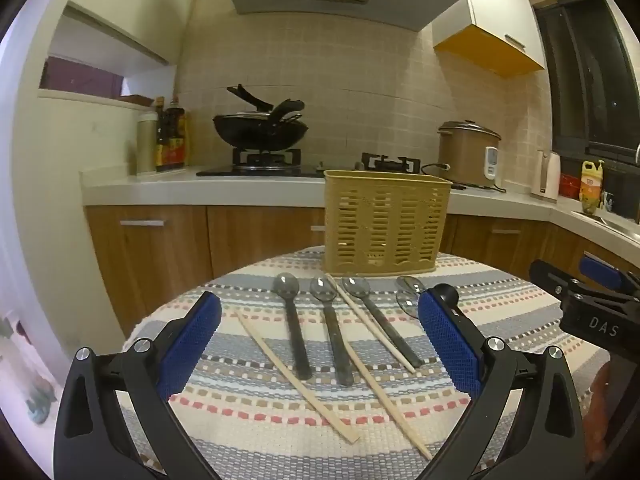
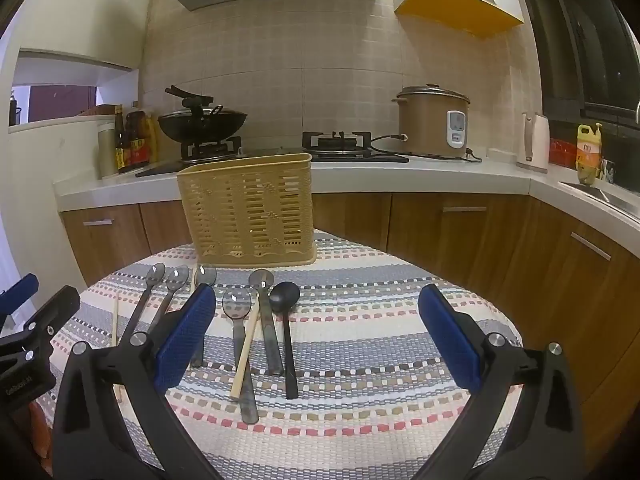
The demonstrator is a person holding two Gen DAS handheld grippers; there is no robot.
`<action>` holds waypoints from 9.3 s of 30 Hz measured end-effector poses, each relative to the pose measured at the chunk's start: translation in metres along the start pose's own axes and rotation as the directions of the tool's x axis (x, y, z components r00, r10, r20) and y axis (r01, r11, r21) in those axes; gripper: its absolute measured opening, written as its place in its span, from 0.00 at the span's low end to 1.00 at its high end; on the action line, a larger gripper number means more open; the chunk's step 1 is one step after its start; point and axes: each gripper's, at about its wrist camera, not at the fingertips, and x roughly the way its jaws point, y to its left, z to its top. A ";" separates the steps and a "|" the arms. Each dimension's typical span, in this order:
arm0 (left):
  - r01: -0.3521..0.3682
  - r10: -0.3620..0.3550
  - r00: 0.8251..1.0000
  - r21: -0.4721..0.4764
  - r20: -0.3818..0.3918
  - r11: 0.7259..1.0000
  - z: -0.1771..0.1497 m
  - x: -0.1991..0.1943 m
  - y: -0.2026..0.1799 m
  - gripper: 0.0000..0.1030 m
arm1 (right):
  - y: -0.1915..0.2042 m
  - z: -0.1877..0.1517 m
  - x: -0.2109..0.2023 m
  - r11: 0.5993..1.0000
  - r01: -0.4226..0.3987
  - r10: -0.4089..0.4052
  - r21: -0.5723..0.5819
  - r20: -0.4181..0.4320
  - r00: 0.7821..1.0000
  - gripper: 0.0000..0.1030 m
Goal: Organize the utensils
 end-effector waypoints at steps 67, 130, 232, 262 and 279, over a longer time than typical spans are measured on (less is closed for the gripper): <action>-0.015 0.015 1.000 0.001 -0.010 1.000 -0.001 0.000 -0.001 0.93 | 0.009 -0.003 0.009 0.999 -0.016 0.014 -0.032 -0.045 0.999 0.94; 0.104 -0.353 0.621 -0.372 -0.700 0.922 0.047 0.267 0.083 0.62 | -0.028 0.047 0.212 0.997 -0.075 0.074 0.032 -0.740 0.669 0.03; 0.215 -0.188 0.963 0.127 -0.193 0.968 0.289 0.142 -0.011 0.04 | 0.040 0.258 0.132 0.990 -0.142 0.143 -0.022 0.073 0.987 0.34; 0.209 -0.154 0.922 0.122 -0.356 0.970 0.232 0.211 -0.005 0.31 | 0.007 0.203 0.199 0.985 -0.129 0.138 0.111 -0.078 0.987 0.68; 0.278 -0.313 0.848 -0.143 -0.427 0.950 0.207 0.149 0.054 0.40 | 0.010 0.202 0.106 0.975 -0.221 0.224 0.039 -0.232 0.947 0.68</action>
